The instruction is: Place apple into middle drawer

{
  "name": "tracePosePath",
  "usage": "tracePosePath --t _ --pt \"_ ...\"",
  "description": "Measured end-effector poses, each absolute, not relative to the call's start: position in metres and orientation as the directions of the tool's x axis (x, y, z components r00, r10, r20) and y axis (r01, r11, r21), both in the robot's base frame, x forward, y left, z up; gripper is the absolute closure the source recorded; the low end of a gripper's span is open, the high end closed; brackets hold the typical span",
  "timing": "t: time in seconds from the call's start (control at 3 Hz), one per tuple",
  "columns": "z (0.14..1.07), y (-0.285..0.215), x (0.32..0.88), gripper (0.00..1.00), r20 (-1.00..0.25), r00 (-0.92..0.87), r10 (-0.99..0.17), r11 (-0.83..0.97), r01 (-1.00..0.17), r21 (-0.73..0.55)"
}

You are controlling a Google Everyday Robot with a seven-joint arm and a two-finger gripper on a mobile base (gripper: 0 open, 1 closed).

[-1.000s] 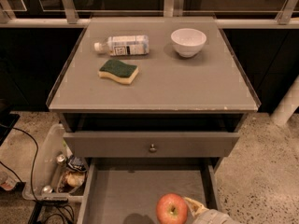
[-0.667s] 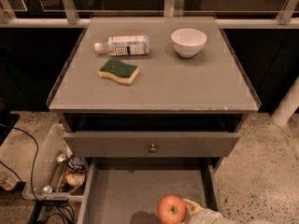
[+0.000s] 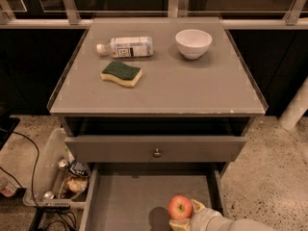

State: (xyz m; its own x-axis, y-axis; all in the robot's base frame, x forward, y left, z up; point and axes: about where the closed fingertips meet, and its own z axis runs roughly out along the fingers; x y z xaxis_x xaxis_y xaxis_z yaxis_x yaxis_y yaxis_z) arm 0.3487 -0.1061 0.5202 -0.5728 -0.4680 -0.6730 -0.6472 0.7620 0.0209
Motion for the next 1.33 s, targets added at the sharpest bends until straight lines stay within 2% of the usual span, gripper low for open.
tracePosePath --t 0.67,1.33 --pt "0.496 -0.166 0.42 1.0 -0.697 -0.591 -0.406 0.843 -0.536 -0.037" --pt "0.489 -0.161 0.429 1.0 -0.691 -0.584 -0.426 0.823 -0.567 -0.028"
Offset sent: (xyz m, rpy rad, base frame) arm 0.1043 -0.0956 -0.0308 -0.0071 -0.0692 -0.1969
